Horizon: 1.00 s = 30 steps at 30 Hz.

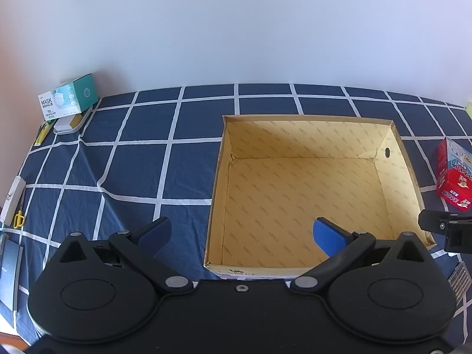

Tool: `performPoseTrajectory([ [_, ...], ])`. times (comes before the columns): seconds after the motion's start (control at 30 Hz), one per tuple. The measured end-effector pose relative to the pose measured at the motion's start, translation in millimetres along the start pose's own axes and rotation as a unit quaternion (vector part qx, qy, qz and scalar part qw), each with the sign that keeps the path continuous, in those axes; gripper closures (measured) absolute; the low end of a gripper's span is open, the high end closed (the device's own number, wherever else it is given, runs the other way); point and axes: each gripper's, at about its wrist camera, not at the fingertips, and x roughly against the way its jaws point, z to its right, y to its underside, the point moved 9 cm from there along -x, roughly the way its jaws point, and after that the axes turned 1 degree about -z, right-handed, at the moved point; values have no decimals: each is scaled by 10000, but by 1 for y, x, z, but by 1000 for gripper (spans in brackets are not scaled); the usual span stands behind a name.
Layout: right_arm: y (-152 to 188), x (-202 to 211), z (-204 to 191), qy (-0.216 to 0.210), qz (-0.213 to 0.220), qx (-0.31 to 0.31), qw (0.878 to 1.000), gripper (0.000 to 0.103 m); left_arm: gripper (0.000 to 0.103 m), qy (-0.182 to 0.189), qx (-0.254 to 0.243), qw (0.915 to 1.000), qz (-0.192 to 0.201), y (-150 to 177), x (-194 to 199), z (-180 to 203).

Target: Organize objects

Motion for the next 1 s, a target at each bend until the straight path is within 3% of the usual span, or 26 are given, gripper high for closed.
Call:
performPoseTrajectory([
  [1.0, 0, 0, 2, -21, 20, 18, 10000, 0, 0, -39, -63, 10000, 13, 0, 3, 1],
])
